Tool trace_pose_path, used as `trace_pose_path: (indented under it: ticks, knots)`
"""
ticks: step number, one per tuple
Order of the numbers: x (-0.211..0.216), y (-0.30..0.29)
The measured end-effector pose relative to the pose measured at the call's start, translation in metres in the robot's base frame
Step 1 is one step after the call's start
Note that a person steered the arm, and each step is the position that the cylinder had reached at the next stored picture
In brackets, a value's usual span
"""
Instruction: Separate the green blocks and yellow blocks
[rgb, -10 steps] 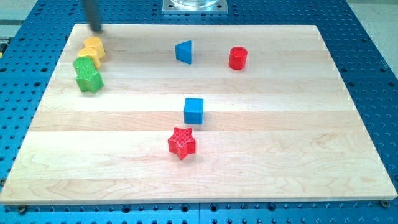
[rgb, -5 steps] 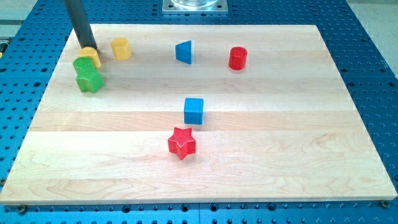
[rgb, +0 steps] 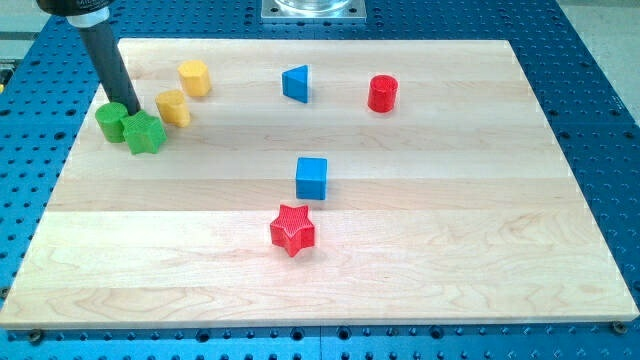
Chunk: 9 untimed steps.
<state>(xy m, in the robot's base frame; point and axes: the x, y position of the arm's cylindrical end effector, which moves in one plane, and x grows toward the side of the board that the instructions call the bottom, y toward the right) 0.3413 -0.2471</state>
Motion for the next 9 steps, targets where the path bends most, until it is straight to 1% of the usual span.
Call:
trace_pose_path:
  ticks: [1,2,3,4,5,6,7,8,9]
  knots:
    - [-0.009,-0.016]
    - [0.000,-0.056]
    - [0.017,-0.027]
    - [0.030,0.024]
    - [0.023,0.029]
    - [0.006,0.006]
    - [-0.026,0.014]
    - [-0.060,0.035]
    - [-0.077,0.009]
